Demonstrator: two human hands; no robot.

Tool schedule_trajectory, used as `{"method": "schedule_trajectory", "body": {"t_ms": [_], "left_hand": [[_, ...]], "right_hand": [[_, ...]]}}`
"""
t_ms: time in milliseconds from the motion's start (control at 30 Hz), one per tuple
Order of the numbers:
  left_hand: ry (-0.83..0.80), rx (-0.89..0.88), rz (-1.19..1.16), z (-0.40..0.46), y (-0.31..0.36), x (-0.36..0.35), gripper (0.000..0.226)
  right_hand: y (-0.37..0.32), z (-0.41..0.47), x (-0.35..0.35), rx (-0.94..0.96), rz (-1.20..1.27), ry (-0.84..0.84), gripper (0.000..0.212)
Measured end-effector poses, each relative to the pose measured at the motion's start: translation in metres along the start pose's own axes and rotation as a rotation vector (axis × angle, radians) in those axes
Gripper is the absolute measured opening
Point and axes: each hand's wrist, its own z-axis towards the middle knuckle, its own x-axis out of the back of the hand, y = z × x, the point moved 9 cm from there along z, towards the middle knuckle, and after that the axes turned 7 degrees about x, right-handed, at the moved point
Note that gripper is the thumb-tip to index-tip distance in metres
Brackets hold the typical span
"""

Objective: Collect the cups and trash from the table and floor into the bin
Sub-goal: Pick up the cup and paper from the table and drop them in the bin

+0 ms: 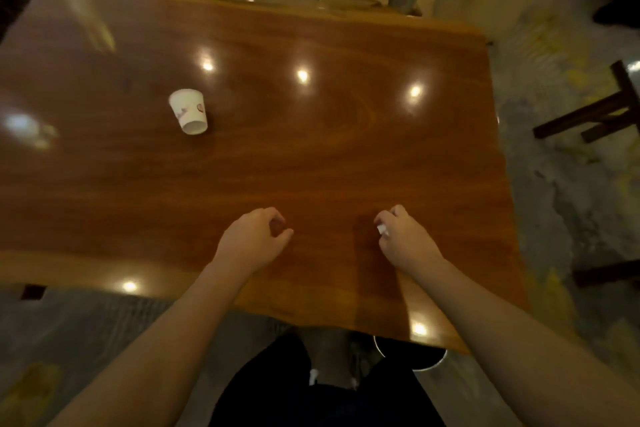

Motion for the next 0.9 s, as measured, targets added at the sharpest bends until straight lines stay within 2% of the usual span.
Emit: {"method": "schedule_trajectory", "body": {"t_ms": [167, 267, 400, 500, 567, 667, 900], "left_hand": [[0.031, 0.07, -0.04, 0.052, -0.065, 0.072, 0.03], [0.152, 0.12, -0.017, 0.089, -0.095, 0.116, 0.033], [0.372, 0.155, 0.022, 0.133, -0.12, 0.164, 0.06], [0.482, 0.162, -0.04, 0.165, -0.13, 0.187, 0.076], [0.491, 0.201, -0.123, 0.188, -0.134, 0.193, 0.086], [0.419, 0.29, -0.225, 0.219, -0.137, 0.185, 0.095], [0.362, 0.353, -0.28, 0.242, -0.141, 0.165, 0.098]], "right_hand": [[-0.085, 0.022, -0.001, 0.092, 0.007, 0.052, 0.028], [-0.129, 0.043, 0.0, 0.136, -0.001, 0.051, 0.029], [-0.166, 0.067, 0.003, 0.166, 0.003, 0.053, 0.03], [-0.184, 0.08, 0.008, 0.188, 0.015, 0.074, 0.03], [-0.19, 0.085, 0.012, 0.199, 0.022, 0.085, 0.03], [-0.188, 0.088, 0.015, 0.19, 0.034, 0.087, 0.029], [-0.167, 0.077, 0.021, 0.15, 0.05, 0.087, 0.03]]}}
